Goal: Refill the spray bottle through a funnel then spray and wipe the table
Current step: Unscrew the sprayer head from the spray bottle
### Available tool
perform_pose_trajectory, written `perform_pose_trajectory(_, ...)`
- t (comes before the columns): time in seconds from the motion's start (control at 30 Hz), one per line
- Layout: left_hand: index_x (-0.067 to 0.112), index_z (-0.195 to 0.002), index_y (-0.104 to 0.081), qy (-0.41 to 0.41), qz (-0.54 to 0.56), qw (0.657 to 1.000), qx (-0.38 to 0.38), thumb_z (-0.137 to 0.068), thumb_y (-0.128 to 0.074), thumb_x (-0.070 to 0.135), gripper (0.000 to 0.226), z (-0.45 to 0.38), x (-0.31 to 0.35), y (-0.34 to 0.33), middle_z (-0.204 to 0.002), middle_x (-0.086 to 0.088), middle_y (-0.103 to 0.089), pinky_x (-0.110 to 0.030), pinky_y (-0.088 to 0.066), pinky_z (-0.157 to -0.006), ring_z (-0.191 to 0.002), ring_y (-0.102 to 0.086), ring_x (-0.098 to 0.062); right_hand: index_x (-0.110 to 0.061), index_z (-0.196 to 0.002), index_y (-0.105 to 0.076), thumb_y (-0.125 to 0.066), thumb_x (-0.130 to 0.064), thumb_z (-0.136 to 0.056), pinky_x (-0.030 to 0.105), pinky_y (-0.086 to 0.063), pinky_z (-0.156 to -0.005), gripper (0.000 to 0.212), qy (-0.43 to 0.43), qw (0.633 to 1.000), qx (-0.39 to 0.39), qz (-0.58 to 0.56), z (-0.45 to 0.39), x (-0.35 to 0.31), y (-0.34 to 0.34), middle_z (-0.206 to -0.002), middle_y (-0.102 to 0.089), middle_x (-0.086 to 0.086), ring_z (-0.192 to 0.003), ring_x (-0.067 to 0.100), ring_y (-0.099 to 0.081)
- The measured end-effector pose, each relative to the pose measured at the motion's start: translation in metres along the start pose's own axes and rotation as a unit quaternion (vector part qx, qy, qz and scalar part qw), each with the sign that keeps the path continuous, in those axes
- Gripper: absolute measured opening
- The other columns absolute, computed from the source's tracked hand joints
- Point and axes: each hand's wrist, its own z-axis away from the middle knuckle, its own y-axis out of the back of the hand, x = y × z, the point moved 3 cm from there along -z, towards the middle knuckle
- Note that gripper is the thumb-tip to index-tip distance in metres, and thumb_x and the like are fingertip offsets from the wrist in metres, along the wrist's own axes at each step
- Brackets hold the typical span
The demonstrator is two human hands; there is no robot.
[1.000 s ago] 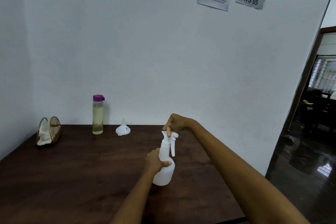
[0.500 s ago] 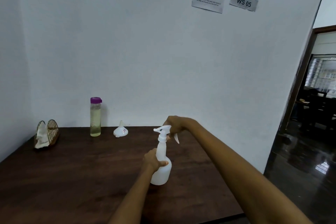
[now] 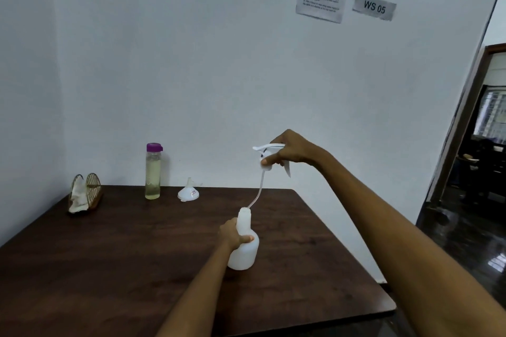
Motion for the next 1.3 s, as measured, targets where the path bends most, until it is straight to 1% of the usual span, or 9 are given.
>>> perform_pose_trajectory(0.17, 0.007, -0.136, -0.045, -0.004, -0.011, 1.0, -0.002, -0.085, -0.068, 0.036, 0.063, 0.002, 0.007, -0.001, -0.137, -0.009, -0.052, -0.03, -0.042, -0.102, -0.125, -0.051, -0.022, -0.006, -0.075, -0.071, -0.081, -0.013, -0.07, 0.01, -0.039, -0.046, 0.013, 0.006, 0.997, -0.064, 0.031, 0.015, -0.007, 0.004, -0.059, -0.06, 0.0, -0.044, 0.001, -0.053)
perform_pose_trajectory(0.3, 0.006, -0.14, -0.041, 0.009, -0.012, 1.0, 0.003, -0.086, -0.068, 0.036, 0.067, 0.003, 0.01, -0.002, -0.141, -0.009, -0.049, -0.03, -0.041, -0.107, -0.13, -0.047, -0.023, -0.01, -0.075, -0.072, -0.082, -0.02, -0.066, 0.01, -0.034, -0.04, 0.016, 0.037, 0.992, -0.07, 0.103, 0.023, -0.025, -0.002, -0.051, -0.056, -0.005, -0.037, 0.002, -0.047)
perform_pose_trajectory(0.47, 0.007, -0.142, -0.039, 0.028, -0.011, 1.0, 0.008, -0.086, -0.068, 0.035, 0.069, -0.005, 0.011, -0.003, -0.145, -0.009, -0.046, -0.032, -0.038, -0.11, -0.134, -0.045, -0.023, -0.007, -0.084, -0.074, -0.08, -0.021, -0.066, 0.008, -0.029, -0.036, 0.024, 0.087, 0.972, -0.098, 0.195, 0.027, -0.056, -0.02, -0.066, -0.063, 0.01, -0.046, 0.009, -0.046)
perform_pose_trajectory(0.57, 0.007, -0.142, -0.038, 0.03, -0.001, 0.999, 0.013, -0.086, -0.068, 0.034, 0.069, -0.007, 0.01, -0.003, -0.145, -0.01, -0.045, -0.033, -0.038, -0.111, -0.134, -0.044, -0.023, -0.008, -0.08, -0.073, -0.078, -0.022, -0.067, 0.014, -0.031, -0.04, 0.02, 0.092, 0.971, -0.073, 0.207, 0.028, -0.063, -0.02, -0.063, -0.061, 0.007, -0.047, 0.012, -0.046)
perform_pose_trajectory(0.63, 0.007, -0.142, -0.038, 0.032, 0.005, 0.999, 0.017, -0.087, -0.067, 0.034, 0.068, -0.007, 0.009, -0.003, -0.145, -0.01, -0.045, -0.033, -0.038, -0.111, -0.134, -0.044, -0.024, -0.009, -0.079, -0.073, -0.078, -0.023, -0.067, 0.018, -0.032, -0.043, 0.02, 0.093, 0.972, -0.058, 0.207, 0.029, -0.066, -0.018, -0.065, -0.064, 0.012, -0.049, 0.015, -0.048)
perform_pose_trajectory(0.77, 0.006, -0.141, -0.04, 0.037, 0.012, 0.999, 0.021, -0.087, -0.068, 0.032, 0.066, -0.008, 0.006, -0.002, -0.144, -0.011, -0.047, -0.033, -0.039, -0.11, -0.133, -0.045, -0.024, -0.012, -0.081, -0.073, -0.077, -0.025, -0.067, 0.018, -0.032, -0.043, 0.019, 0.095, 0.972, -0.027, 0.214, 0.035, -0.067, -0.015, -0.065, -0.064, 0.007, -0.044, 0.009, -0.046)
perform_pose_trajectory(0.93, 0.006, -0.14, -0.041, 0.034, 0.018, 0.999, 0.025, -0.087, -0.068, 0.033, 0.065, -0.009, 0.006, -0.004, -0.143, -0.011, -0.047, -0.032, -0.039, -0.109, -0.133, -0.046, -0.024, -0.014, -0.085, -0.074, -0.076, -0.025, -0.07, 0.025, -0.037, -0.055, 0.02, 0.087, 0.973, 0.003, 0.213, 0.041, -0.062, -0.011, -0.076, -0.071, 0.009, -0.066, 0.022, -0.06)
perform_pose_trajectory(1.23, 0.005, -0.14, -0.041, 0.032, 0.015, 0.999, 0.025, -0.086, -0.068, 0.032, 0.066, -0.015, 0.002, -0.007, -0.141, -0.012, -0.049, -0.033, -0.04, -0.108, -0.131, -0.046, -0.026, -0.014, -0.084, -0.075, -0.076, -0.024, -0.068, 0.019, -0.033, -0.045, 0.019, 0.078, 0.98, 0.04, 0.178, 0.047, -0.068, 0.006, -0.063, -0.064, 0.002, -0.048, 0.01, -0.049)
perform_pose_trajectory(1.3, 0.006, -0.138, -0.043, 0.029, 0.011, 0.999, 0.024, -0.086, -0.068, 0.033, 0.064, -0.014, 0.003, -0.007, -0.14, -0.012, -0.05, -0.033, -0.041, -0.107, -0.13, -0.047, -0.026, -0.014, -0.082, -0.075, -0.076, -0.023, -0.068, 0.02, -0.032, -0.045, 0.017, 0.074, 0.981, 0.043, 0.176, 0.048, -0.067, 0.01, -0.062, -0.062, 0.002, -0.048, 0.013, -0.048)
